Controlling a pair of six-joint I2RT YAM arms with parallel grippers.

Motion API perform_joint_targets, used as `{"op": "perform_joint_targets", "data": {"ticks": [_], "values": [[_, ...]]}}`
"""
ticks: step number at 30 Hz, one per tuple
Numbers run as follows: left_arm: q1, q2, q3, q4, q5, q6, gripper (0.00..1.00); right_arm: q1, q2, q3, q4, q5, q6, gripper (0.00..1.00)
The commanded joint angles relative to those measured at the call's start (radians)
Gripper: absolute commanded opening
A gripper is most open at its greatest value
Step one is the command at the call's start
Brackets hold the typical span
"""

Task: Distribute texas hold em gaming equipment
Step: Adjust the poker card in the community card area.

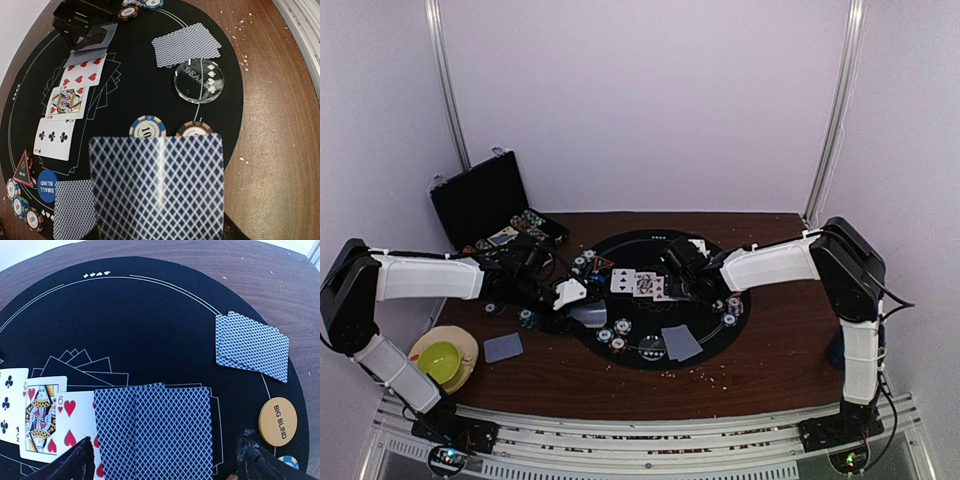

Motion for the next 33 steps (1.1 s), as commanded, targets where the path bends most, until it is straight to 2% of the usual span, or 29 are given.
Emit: {"op": "perform_joint_targets", "data": {"ticks": [1, 19, 33], "values": [[0.0, 0.005, 0.015, 0.031, 0.011, 0.003, 0.53, -0.011, 0.025, 0.024, -0.028, 0.014, -0.01, 0.98], [0.0, 0.004, 0.015, 0.031, 0.012, 0.003, 0.53, -0.031, 0.079, 0.036, -0.057, 0.009, -0.016, 0.99], [0.0, 0.005, 0.015, 0.031, 0.013, 0.001, 0.53, -0.034, 0.033, 0.003, -0.065, 0.058, -0.002, 0.98]]}}
